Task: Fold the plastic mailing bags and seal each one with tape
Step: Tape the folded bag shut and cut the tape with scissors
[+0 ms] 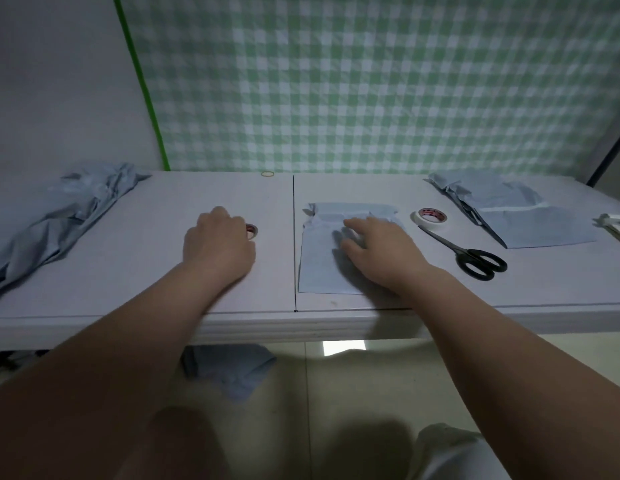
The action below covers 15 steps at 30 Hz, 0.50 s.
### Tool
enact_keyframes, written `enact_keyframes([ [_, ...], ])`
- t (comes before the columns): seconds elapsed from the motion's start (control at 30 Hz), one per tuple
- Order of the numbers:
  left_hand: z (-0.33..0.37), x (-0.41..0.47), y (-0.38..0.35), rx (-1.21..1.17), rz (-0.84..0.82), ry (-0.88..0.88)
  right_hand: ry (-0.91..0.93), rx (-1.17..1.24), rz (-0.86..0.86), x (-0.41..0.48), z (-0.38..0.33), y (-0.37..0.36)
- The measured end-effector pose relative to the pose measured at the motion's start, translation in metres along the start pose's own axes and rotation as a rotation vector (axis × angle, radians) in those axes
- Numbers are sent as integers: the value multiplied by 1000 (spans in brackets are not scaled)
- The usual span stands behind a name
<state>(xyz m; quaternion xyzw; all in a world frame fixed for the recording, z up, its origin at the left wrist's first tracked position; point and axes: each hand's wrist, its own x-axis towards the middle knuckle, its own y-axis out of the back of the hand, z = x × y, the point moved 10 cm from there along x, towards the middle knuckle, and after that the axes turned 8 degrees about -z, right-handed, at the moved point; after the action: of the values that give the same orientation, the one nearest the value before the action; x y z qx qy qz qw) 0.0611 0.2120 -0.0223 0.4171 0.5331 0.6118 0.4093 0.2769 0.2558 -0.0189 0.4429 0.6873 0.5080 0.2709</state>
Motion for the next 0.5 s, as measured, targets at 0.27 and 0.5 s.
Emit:
enact_keyframes([
  [0.27,40,-42,24,-988,-34,-255,-22,760,75,-21,-32,1],
  [0.5,67,-89,44,-786,200,-525,-33,1324,-37,-54,-43,-15],
])
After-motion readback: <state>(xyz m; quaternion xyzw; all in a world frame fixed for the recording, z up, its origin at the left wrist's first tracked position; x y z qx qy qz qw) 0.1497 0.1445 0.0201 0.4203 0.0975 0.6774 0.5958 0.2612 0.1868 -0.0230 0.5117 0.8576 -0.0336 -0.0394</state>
